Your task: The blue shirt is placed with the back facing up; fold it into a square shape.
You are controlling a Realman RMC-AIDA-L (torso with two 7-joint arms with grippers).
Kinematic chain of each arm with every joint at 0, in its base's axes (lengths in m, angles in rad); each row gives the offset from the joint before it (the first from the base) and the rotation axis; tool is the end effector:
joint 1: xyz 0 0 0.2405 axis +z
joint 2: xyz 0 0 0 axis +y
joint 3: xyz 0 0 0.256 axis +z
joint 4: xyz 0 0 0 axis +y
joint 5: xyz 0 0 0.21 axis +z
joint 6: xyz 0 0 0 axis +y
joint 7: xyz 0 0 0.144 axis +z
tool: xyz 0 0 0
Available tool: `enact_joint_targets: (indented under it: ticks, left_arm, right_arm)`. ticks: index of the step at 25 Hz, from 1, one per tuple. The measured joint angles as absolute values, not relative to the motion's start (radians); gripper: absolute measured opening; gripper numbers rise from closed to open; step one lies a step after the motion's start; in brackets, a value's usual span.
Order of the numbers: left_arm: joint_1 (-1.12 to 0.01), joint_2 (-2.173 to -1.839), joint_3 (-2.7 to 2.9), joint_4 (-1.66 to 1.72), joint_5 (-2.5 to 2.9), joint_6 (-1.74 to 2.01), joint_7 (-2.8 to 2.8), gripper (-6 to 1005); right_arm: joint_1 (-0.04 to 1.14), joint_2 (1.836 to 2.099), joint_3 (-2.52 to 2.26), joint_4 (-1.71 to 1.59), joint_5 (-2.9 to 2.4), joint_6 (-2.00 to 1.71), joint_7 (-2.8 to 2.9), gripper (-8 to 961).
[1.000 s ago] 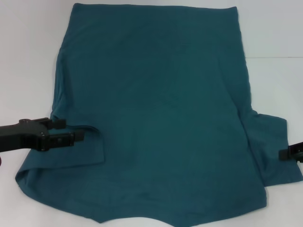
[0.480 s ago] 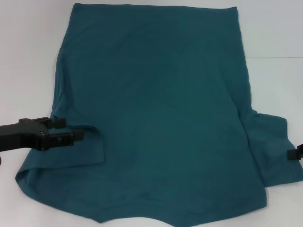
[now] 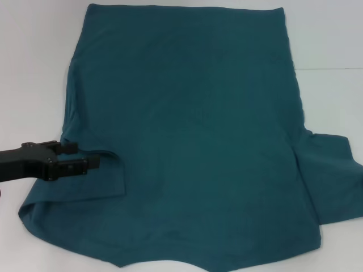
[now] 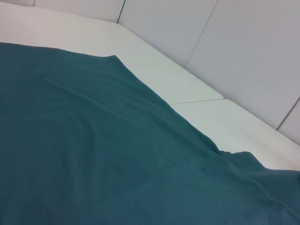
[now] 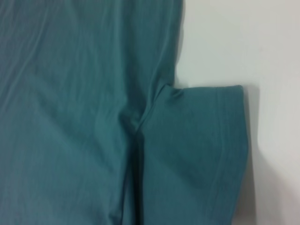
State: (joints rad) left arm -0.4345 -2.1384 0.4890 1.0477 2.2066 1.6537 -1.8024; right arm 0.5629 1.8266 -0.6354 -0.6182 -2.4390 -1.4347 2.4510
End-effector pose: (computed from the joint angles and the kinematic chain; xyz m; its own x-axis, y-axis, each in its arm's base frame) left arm -0.2886 0.3131 0.0603 0.6445 0.5806 0.4976 0.7362 -0.6471 -0.1985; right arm 0.3564 0.3437 0.0940 0.0786 -0.9404 -0.3308 -0.9822 -0.0163 -0.1869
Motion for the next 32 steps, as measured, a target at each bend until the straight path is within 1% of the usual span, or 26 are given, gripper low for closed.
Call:
enact_joint_targets:
  ticks: [11, 20, 27, 32]
  left_arm:
    - [-0.432, -2.138, 0.477, 1.048, 2.206, 1.654, -1.802, 848]
    - [-0.433, -2.138, 0.477, 1.052, 2.206, 1.654, -1.803, 848]
    - [-0.433, -2.138, 0.477, 1.052, 2.206, 1.654, -1.804, 849]
    - [-0.433, -2.138, 0.477, 1.05, 2.206, 1.654, -1.804, 849]
  right_arm:
    - [0.558, 1.801, -0.617, -0.621, -2.441, -1.417, 2.477, 6]
    - [0.575, 1.786, -0.599, -0.621, -2.44, -1.416, 2.494, 6]
    - [0.598, 1.781, -0.592, -0.622, -2.436, -1.417, 2.494, 5]
    - [0.618, 1.786, -0.596, -0.623, -2.435, -1.441, 2.494, 7]
